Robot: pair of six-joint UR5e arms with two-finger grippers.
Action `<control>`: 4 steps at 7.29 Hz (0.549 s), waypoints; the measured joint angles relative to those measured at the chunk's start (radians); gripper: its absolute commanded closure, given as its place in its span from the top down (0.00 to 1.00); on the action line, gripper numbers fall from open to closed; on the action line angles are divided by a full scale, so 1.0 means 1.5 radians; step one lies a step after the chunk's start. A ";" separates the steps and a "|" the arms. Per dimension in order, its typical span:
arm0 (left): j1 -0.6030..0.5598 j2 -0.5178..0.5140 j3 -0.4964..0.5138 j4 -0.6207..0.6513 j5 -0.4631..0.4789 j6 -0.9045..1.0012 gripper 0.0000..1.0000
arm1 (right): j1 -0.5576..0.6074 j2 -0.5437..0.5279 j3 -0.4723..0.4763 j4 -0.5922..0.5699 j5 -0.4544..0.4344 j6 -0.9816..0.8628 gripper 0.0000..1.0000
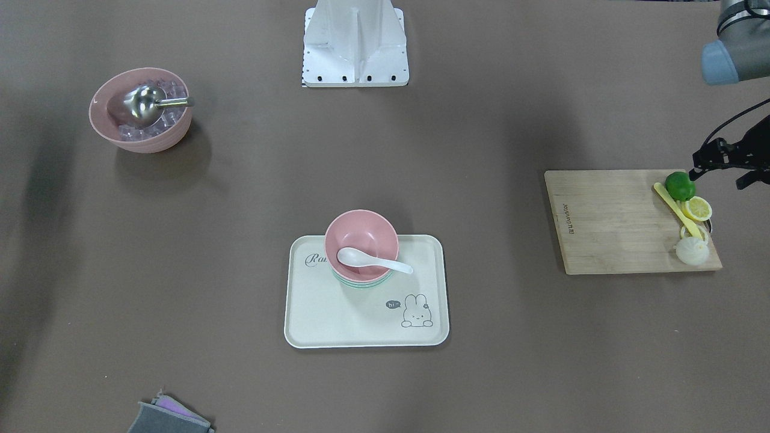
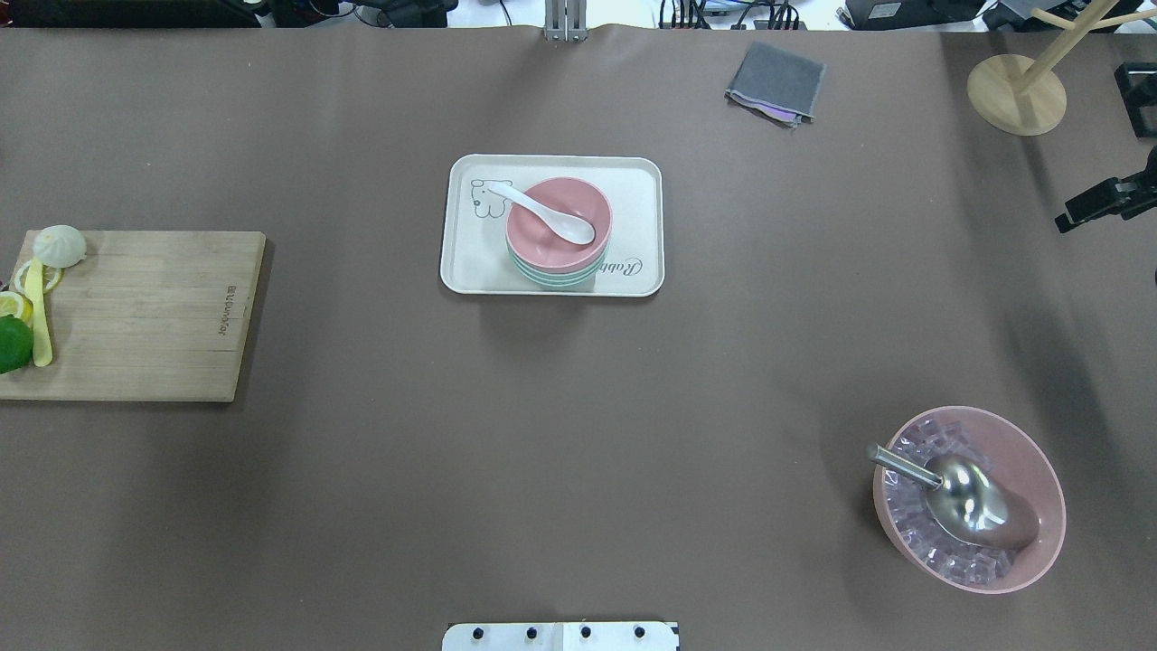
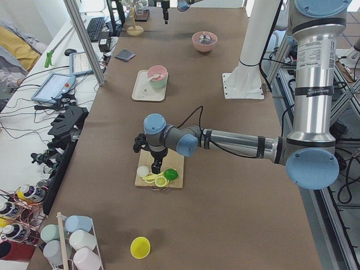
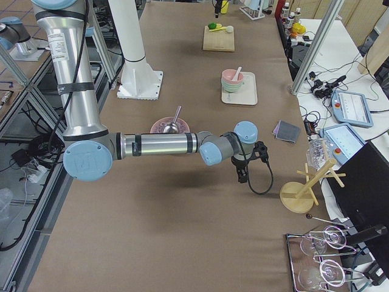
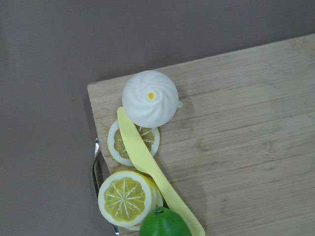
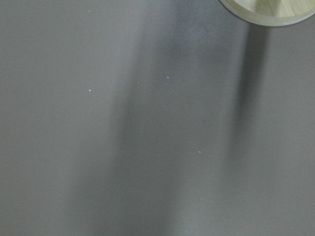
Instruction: Stack pink bowl on green and place spoon
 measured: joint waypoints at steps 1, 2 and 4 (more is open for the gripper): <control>-0.001 -0.002 -0.004 -0.002 -0.001 0.001 0.98 | 0.000 -0.004 0.002 0.000 0.001 0.002 1.00; -0.002 0.000 -0.007 -0.011 -0.003 0.002 0.98 | 0.001 -0.006 0.003 0.000 0.001 0.003 1.00; -0.003 0.008 -0.008 -0.041 -0.003 0.003 0.98 | 0.002 -0.017 0.020 -0.001 0.005 0.005 1.00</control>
